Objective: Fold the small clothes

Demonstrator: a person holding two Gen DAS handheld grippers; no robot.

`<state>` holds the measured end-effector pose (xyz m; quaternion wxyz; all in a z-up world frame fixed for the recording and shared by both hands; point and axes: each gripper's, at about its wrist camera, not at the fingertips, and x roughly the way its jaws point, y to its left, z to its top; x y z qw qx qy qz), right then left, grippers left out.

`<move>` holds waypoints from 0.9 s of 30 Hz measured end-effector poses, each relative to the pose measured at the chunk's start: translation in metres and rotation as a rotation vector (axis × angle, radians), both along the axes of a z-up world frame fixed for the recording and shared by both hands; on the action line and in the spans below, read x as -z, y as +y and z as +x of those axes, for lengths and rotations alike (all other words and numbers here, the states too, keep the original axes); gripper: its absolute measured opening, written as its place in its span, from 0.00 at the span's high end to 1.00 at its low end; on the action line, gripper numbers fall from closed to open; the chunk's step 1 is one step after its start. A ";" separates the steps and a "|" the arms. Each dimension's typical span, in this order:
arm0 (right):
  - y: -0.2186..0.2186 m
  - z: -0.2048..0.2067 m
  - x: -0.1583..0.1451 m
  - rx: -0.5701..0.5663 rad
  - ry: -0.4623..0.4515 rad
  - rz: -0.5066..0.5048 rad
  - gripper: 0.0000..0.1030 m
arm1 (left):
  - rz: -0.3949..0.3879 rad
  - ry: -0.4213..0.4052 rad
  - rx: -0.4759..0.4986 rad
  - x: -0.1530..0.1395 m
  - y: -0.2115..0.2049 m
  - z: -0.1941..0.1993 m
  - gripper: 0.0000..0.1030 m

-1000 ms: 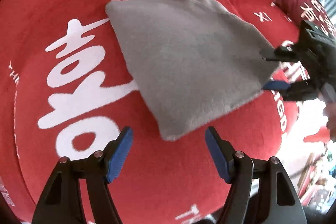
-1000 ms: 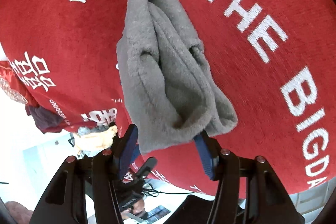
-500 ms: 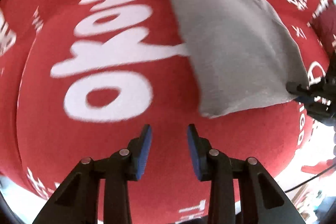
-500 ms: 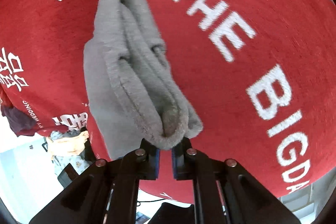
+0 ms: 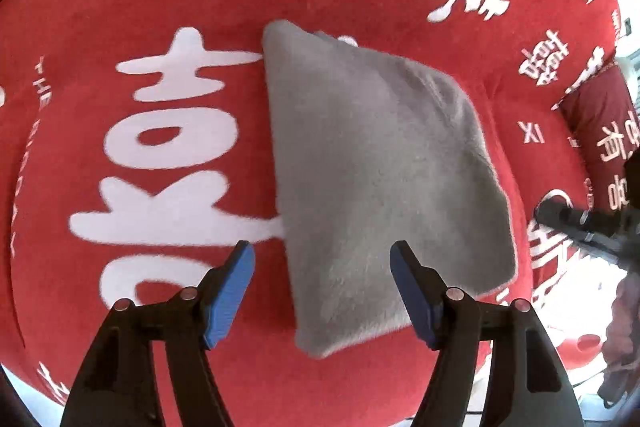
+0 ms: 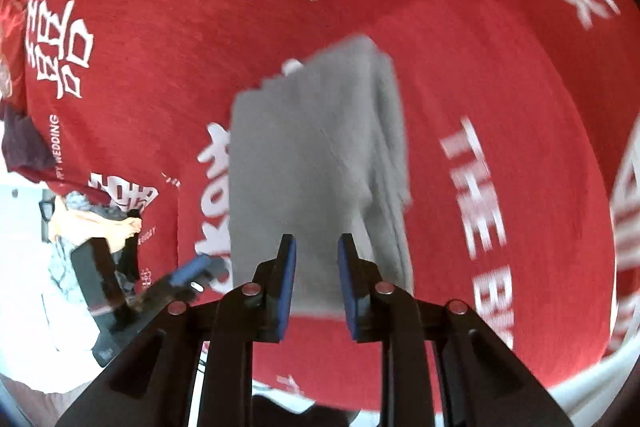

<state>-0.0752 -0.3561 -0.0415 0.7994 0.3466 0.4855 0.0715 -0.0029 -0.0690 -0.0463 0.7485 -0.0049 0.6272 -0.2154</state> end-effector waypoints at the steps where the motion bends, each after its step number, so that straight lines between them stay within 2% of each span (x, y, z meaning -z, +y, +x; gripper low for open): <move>1: 0.002 0.015 -0.001 -0.015 -0.002 -0.031 0.76 | 0.012 0.015 0.001 0.006 -0.004 0.004 0.31; 4: 0.010 0.046 0.007 -0.056 0.021 -0.065 0.76 | 0.073 0.078 0.001 0.029 -0.012 0.011 0.31; 6: 0.014 0.062 0.022 -0.089 0.059 -0.131 0.77 | 0.073 0.104 -0.010 0.039 -0.011 0.011 0.31; 7: 0.015 0.066 0.032 -0.094 0.089 -0.170 0.81 | 0.071 0.115 -0.013 0.043 -0.010 0.011 0.31; 9: 0.009 0.064 0.043 -0.080 0.098 -0.151 0.83 | 0.073 0.126 -0.013 0.046 -0.009 0.009 0.31; 13: -0.002 0.052 0.045 -0.044 0.084 -0.076 0.83 | 0.088 0.119 0.004 0.046 -0.011 0.008 0.31; 19: -0.002 0.053 0.036 -0.083 0.105 -0.095 0.80 | 0.092 0.146 -0.006 0.048 -0.012 0.010 0.31; 24: -0.001 0.054 0.035 -0.108 0.123 -0.125 0.73 | 0.099 0.159 -0.008 0.050 -0.016 0.012 0.31; 25: -0.003 0.054 0.037 -0.101 0.139 -0.146 0.69 | 0.102 0.162 -0.010 0.050 -0.016 0.014 0.31; 26: -0.006 0.053 0.040 -0.091 0.169 -0.170 0.60 | 0.105 0.166 -0.014 0.050 -0.017 0.014 0.31; 27: -0.011 0.051 0.044 -0.078 0.185 -0.152 0.57 | 0.107 0.171 -0.015 0.051 -0.018 0.015 0.31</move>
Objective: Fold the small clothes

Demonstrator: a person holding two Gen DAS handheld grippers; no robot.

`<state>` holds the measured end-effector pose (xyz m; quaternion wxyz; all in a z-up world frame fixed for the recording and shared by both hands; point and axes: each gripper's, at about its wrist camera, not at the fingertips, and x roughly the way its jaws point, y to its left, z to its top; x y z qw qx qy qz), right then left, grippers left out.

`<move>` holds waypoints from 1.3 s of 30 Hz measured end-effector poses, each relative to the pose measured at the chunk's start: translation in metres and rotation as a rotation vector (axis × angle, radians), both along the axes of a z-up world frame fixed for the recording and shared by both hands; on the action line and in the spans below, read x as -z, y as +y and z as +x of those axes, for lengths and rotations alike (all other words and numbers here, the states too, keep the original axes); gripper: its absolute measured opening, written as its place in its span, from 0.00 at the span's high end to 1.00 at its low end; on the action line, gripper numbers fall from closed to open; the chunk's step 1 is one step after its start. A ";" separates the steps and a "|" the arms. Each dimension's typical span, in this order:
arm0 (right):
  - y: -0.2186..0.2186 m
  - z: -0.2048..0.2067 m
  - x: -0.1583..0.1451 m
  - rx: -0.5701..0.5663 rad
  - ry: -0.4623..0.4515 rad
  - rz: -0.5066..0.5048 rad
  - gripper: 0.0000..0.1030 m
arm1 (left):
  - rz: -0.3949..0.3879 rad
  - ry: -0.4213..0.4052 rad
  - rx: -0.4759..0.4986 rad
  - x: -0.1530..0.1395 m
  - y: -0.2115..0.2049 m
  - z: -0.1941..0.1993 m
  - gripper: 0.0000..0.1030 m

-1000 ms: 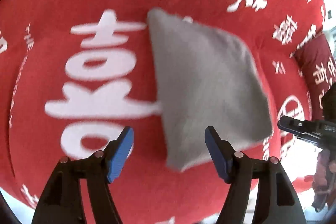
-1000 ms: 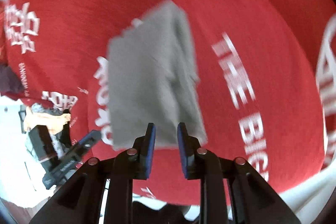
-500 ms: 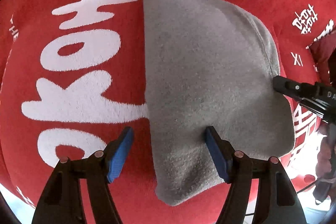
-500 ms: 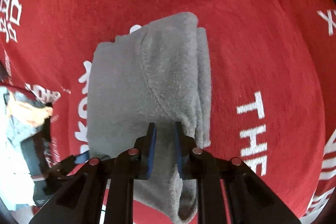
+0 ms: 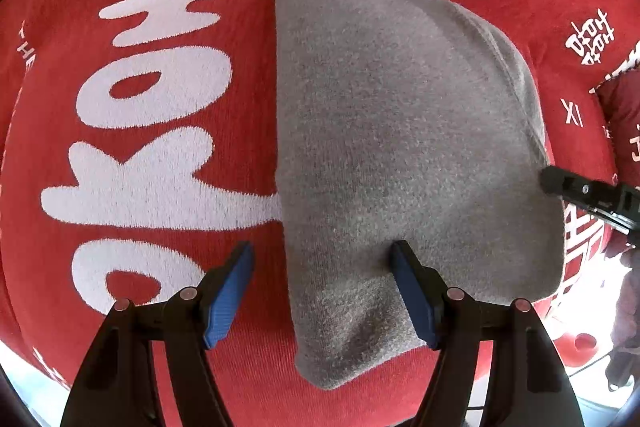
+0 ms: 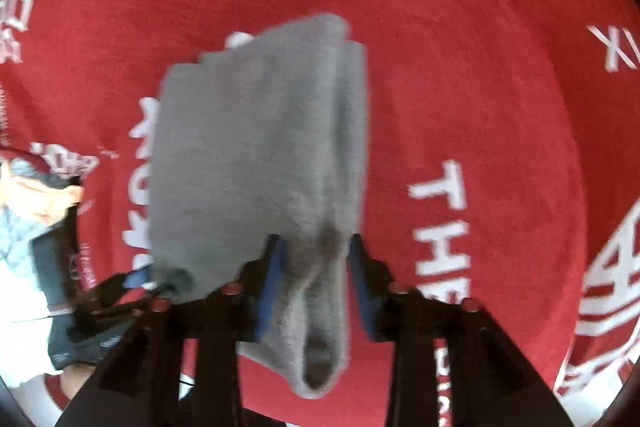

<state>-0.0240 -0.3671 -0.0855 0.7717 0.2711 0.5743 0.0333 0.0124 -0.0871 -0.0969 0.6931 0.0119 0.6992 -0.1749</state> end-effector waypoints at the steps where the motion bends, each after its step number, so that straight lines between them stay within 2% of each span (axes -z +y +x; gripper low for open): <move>1: -0.005 -0.002 0.002 0.018 0.005 0.031 0.57 | 0.003 0.003 -0.002 0.000 -0.002 0.001 0.31; 3: -0.013 -0.006 0.003 0.044 0.006 0.080 0.57 | 0.011 0.006 0.002 -0.001 -0.004 0.001 0.31; 5: -0.017 -0.007 -0.001 0.036 -0.003 0.073 0.55 | 0.005 0.008 0.010 -0.004 -0.007 0.003 0.31; 7: -0.021 -0.005 -0.006 0.012 -0.030 0.090 0.48 | -0.060 0.003 0.010 -0.011 -0.003 0.008 0.31; 9: -0.030 0.002 -0.008 0.002 -0.068 0.163 0.28 | -0.159 0.024 0.000 -0.014 0.003 0.017 0.31; 11: -0.042 0.016 -0.005 -0.006 -0.093 0.256 0.24 | -0.269 0.086 -0.004 -0.009 0.009 0.028 0.31; 12: -0.047 0.023 -0.002 -0.011 -0.097 0.282 0.24 | -0.307 0.119 -0.005 -0.004 0.011 0.033 0.30; 17: -0.066 0.062 0.033 -0.051 -0.052 0.444 0.24 | -0.396 0.204 0.009 0.017 0.017 0.045 0.29; 22: -0.062 0.088 0.053 -0.136 -0.057 0.561 0.23 | -0.410 0.222 0.046 0.027 0.009 0.042 0.29; 24: -0.056 0.097 0.054 -0.150 -0.069 0.579 0.23 | -0.404 0.227 0.054 0.031 -0.001 0.042 0.28; 26: -0.048 0.106 0.053 -0.175 -0.074 0.573 0.23 | -0.412 0.230 0.056 0.030 -0.005 0.041 0.19; 28: -0.040 0.110 0.050 -0.188 -0.071 0.548 0.23 | -0.393 0.224 0.057 0.030 -0.015 0.040 0.18; 29: -0.037 0.111 0.049 -0.182 -0.063 0.531 0.27 | -0.382 0.214 0.059 0.029 -0.016 0.039 0.18; 30: -0.034 0.112 0.049 -0.170 -0.047 0.507 0.44 | -0.377 0.203 0.049 0.028 -0.016 0.038 0.20; 31: -0.032 0.112 0.049 -0.157 -0.024 0.476 0.53 | -0.372 0.194 0.038 0.027 -0.016 0.037 0.25; 33: -0.032 0.110 0.048 -0.131 -0.015 0.473 0.59 | -0.378 0.176 0.028 0.023 -0.009 0.033 0.47; 35: -0.029 0.106 0.040 -0.118 -0.036 0.477 0.60 | -0.426 0.170 0.022 0.017 -0.005 0.033 0.60; 39: -0.023 0.093 0.022 -0.092 -0.083 0.541 0.61 | -0.506 0.156 0.009 0.001 0.002 0.032 0.66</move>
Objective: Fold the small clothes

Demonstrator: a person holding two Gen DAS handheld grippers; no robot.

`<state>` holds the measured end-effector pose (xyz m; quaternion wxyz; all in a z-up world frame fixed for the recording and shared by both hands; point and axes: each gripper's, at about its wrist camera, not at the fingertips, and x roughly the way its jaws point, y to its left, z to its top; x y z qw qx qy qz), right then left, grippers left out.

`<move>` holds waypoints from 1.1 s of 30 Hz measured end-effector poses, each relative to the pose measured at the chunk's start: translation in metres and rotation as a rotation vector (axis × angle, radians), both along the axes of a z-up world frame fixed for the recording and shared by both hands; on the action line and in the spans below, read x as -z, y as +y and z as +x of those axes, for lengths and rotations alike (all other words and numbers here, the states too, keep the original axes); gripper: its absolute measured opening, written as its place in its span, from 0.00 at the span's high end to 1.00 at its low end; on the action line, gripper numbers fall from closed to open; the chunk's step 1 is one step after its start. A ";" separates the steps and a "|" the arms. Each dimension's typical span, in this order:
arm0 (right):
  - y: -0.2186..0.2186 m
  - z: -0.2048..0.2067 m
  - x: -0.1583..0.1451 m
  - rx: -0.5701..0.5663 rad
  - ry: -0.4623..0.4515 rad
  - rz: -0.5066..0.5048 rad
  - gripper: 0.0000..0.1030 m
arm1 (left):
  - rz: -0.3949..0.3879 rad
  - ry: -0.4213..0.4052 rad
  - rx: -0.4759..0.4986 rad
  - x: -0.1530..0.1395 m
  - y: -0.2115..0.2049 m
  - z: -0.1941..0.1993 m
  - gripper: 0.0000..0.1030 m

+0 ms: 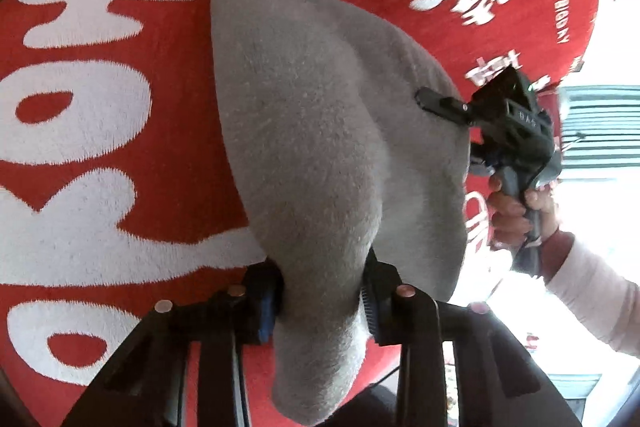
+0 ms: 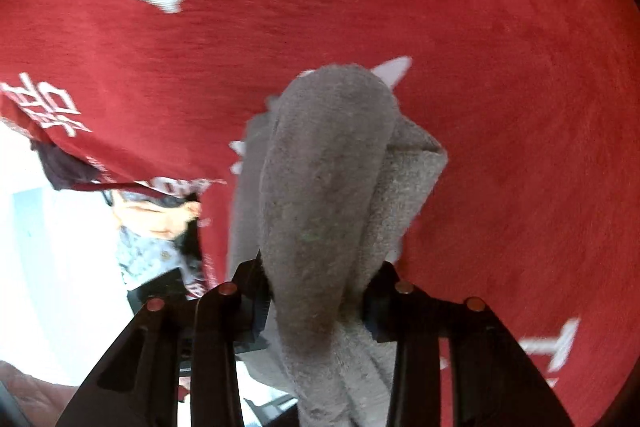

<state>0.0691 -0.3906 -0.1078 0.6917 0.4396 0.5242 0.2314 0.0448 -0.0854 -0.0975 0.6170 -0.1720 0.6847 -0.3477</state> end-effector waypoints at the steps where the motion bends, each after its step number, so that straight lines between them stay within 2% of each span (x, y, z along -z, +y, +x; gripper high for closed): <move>1: 0.004 -0.004 -0.007 0.005 -0.009 0.009 0.62 | -0.021 -0.004 -0.003 -0.006 0.001 -0.001 0.66; 6: 0.029 -0.022 -0.031 -0.005 -0.033 0.028 0.62 | -0.065 -0.039 0.010 -0.034 0.020 -0.011 0.66; 8: 0.041 -0.029 -0.039 -0.006 -0.043 0.049 0.62 | -0.069 -0.050 0.011 -0.045 0.044 -0.013 0.66; 12: 0.074 -0.042 -0.044 -0.027 -0.056 0.081 0.62 | -0.034 -0.086 0.008 -0.058 0.081 -0.027 0.66; 15: 0.096 -0.043 -0.032 -0.049 -0.041 0.074 0.62 | 0.027 -0.079 -0.013 -0.048 0.106 -0.037 0.66; 18: 0.116 -0.039 -0.011 -0.073 -0.016 -0.015 0.62 | 0.113 -0.083 -0.023 -0.030 0.130 -0.045 0.66; 20: 0.120 -0.037 0.000 -0.068 -0.003 -0.120 0.62 | 0.174 -0.070 -0.022 -0.015 0.141 -0.049 0.66; 23: 0.109 -0.040 0.007 -0.041 0.019 -0.276 0.60 | 0.194 -0.080 -0.040 -0.013 0.150 -0.053 0.66; 25: 0.106 -0.045 0.001 -0.039 0.016 -0.361 0.55 | 0.227 -0.101 -0.049 -0.018 0.151 -0.055 0.55; 26: 0.105 -0.048 -0.005 -0.029 0.016 -0.403 0.51 | 0.273 -0.125 -0.064 -0.023 0.153 -0.057 0.42; 27: 0.104 -0.051 -0.010 -0.021 0.020 -0.434 0.49 | 0.297 -0.139 -0.073 -0.027 0.152 -0.057 0.38; 33: 0.109 -0.071 -0.049 -0.005 0.019 -0.571 0.48 | 0.377 -0.204 -0.078 -0.052 0.150 -0.060 0.38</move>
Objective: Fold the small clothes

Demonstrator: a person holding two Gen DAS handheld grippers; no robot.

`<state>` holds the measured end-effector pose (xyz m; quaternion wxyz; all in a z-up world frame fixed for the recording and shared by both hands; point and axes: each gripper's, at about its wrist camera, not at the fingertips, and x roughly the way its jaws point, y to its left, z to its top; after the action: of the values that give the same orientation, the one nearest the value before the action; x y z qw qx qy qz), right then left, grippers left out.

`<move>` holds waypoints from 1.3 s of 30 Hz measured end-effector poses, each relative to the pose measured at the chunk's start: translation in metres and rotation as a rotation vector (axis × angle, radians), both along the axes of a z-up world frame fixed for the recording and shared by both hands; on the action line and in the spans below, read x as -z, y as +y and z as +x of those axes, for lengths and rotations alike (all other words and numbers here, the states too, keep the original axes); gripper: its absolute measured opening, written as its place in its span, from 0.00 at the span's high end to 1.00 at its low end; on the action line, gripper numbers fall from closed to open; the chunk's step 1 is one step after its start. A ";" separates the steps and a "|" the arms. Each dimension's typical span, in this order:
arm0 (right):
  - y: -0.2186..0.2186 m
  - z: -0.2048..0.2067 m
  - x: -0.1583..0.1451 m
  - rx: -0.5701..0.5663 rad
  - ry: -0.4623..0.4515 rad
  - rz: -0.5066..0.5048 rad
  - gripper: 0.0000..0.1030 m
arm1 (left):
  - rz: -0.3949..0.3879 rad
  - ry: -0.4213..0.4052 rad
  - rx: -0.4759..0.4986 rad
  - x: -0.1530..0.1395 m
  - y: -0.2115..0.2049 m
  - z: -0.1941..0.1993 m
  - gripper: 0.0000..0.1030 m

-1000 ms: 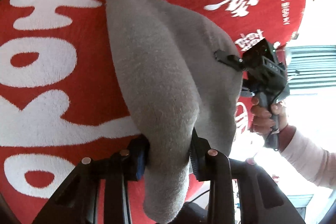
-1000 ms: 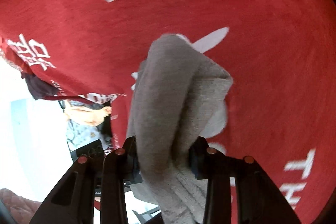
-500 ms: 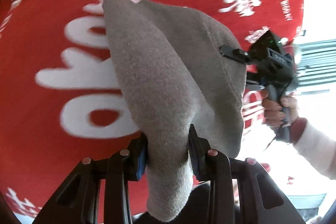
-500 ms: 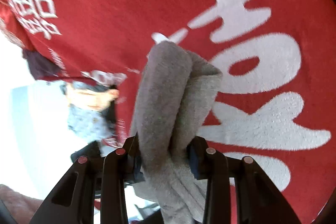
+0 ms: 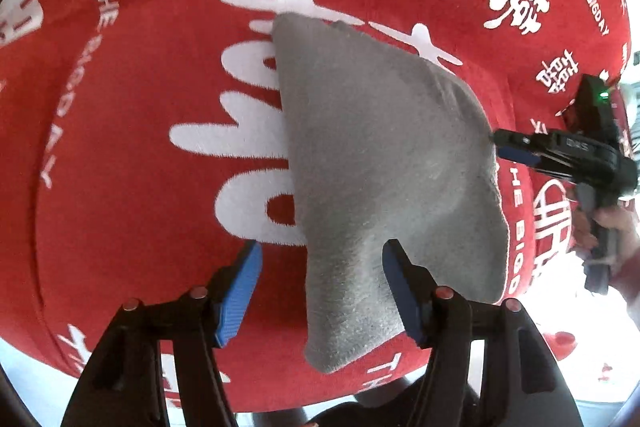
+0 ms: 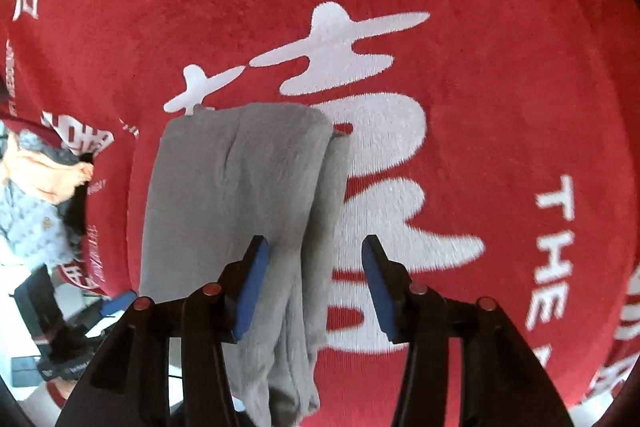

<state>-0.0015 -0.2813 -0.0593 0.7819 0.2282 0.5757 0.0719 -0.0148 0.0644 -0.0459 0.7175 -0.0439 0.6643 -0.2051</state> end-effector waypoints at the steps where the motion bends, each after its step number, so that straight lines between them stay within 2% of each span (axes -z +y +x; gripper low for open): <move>1: 0.002 -0.004 -0.005 -0.002 0.002 -0.017 0.47 | 0.014 -0.007 0.002 -0.003 -0.002 0.000 0.38; 4: 0.015 -0.024 -0.021 -0.008 0.009 -0.043 0.34 | 0.052 -0.022 -0.001 -0.010 -0.004 -0.004 0.37; 6: 0.033 -0.038 -0.029 -0.009 0.022 -0.041 0.21 | 0.100 -0.025 0.002 -0.014 -0.006 -0.009 0.06; 7: 0.040 -0.048 -0.030 -0.004 0.030 -0.037 0.20 | 0.124 -0.030 0.003 -0.017 -0.007 -0.012 0.03; 10: 0.061 -0.069 -0.028 -0.002 0.049 -0.078 0.18 | 0.158 -0.037 0.002 -0.022 -0.012 -0.019 0.03; 14: 0.081 -0.087 -0.030 0.028 0.030 -0.143 0.00 | 0.207 -0.026 -0.014 -0.021 -0.017 -0.027 0.03; 19: 0.091 -0.099 -0.038 0.077 -0.007 -0.208 0.00 | 0.239 -0.021 -0.020 -0.020 -0.018 -0.034 0.03; 25: 0.097 -0.102 -0.040 0.088 0.008 -0.237 0.00 | 0.293 -0.041 -0.019 -0.022 -0.018 -0.040 0.03; 28: 0.098 -0.103 -0.040 0.099 0.011 -0.236 0.00 | 0.291 -0.043 -0.026 -0.023 -0.016 -0.041 0.03; 34: 0.102 -0.104 -0.040 0.103 0.021 -0.248 0.00 | 0.347 -0.069 -0.031 -0.025 -0.013 -0.042 0.03; 37: 0.105 -0.106 -0.040 0.107 0.023 -0.254 0.00 | 0.339 -0.061 -0.030 -0.025 -0.010 -0.043 0.03; 39: 0.106 -0.106 -0.040 0.108 0.028 -0.256 0.00 | 0.369 -0.062 -0.025 -0.024 -0.010 -0.043 0.03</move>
<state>-0.1077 -0.1751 -0.0196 0.7993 0.1580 0.5779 -0.0475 -0.0575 0.0546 -0.0215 0.7360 0.0867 0.6675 -0.0722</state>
